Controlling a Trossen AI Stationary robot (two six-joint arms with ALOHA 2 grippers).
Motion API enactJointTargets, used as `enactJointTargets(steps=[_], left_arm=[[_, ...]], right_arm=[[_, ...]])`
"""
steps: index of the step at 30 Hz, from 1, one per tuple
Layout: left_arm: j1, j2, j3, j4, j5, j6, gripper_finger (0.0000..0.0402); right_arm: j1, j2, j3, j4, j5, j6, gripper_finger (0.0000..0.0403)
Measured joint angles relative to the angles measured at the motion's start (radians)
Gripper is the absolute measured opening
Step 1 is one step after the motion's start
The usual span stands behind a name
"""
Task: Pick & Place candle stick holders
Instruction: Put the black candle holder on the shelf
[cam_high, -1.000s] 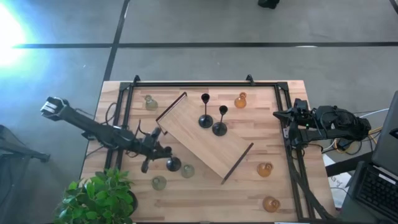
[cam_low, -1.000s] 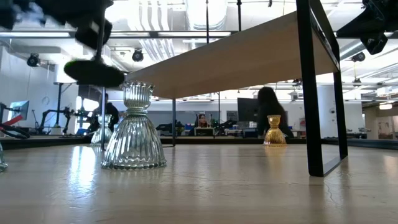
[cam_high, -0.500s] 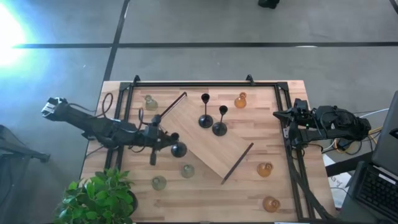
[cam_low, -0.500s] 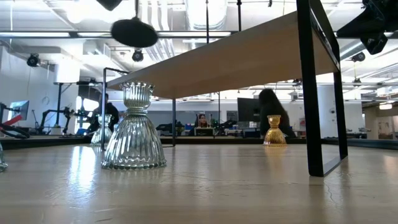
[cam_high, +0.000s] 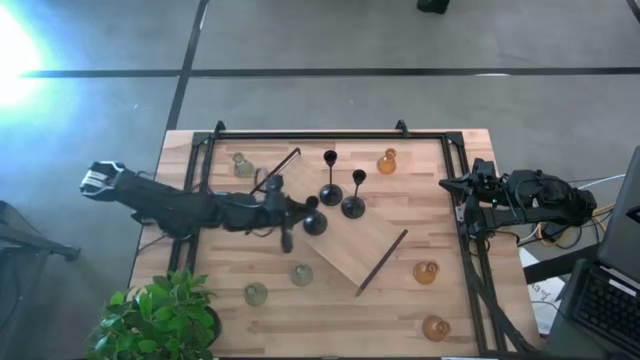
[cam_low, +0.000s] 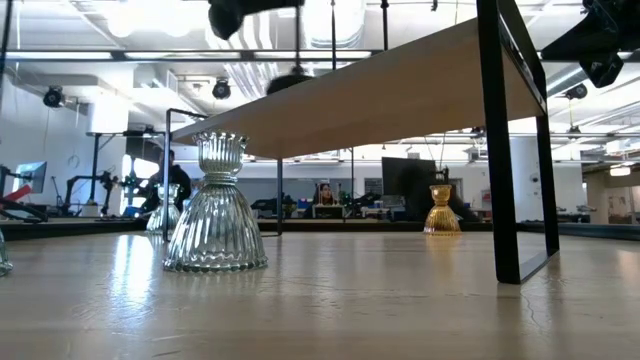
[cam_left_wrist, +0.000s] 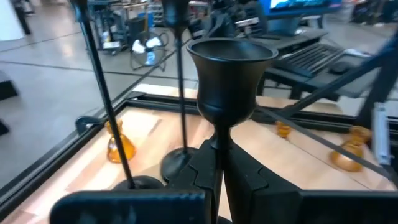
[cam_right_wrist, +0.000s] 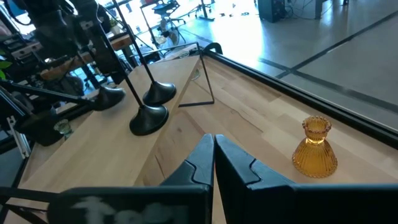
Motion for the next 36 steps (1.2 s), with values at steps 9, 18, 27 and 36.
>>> enactJointTargets(steps=[9, 18, 27, 36], left_arm=[[0.027, 0.174, 0.125, 0.009, -0.119, -0.006, 0.0015], [0.026, 0.21, 0.148, 0.008, -0.119, -0.074, 0.0015], [0.025, 0.218, 0.143, 0.014, -0.144, -0.067, 0.0015], [0.026, 0.226, 0.143, 0.017, -0.16, -0.064, 0.0015]], right_arm=[[0.0, 0.0, 0.0, 0.0, 0.0, 0.0, 0.0009], [0.0, 0.0, 0.0, 0.0, 0.0, 0.0, 0.0008], [0.0, 0.0, 0.0, 0.0, 0.0, 0.0, 0.0008], [0.0, 0.0, 0.0, 0.0, 0.0, 0.0, 0.0008]])
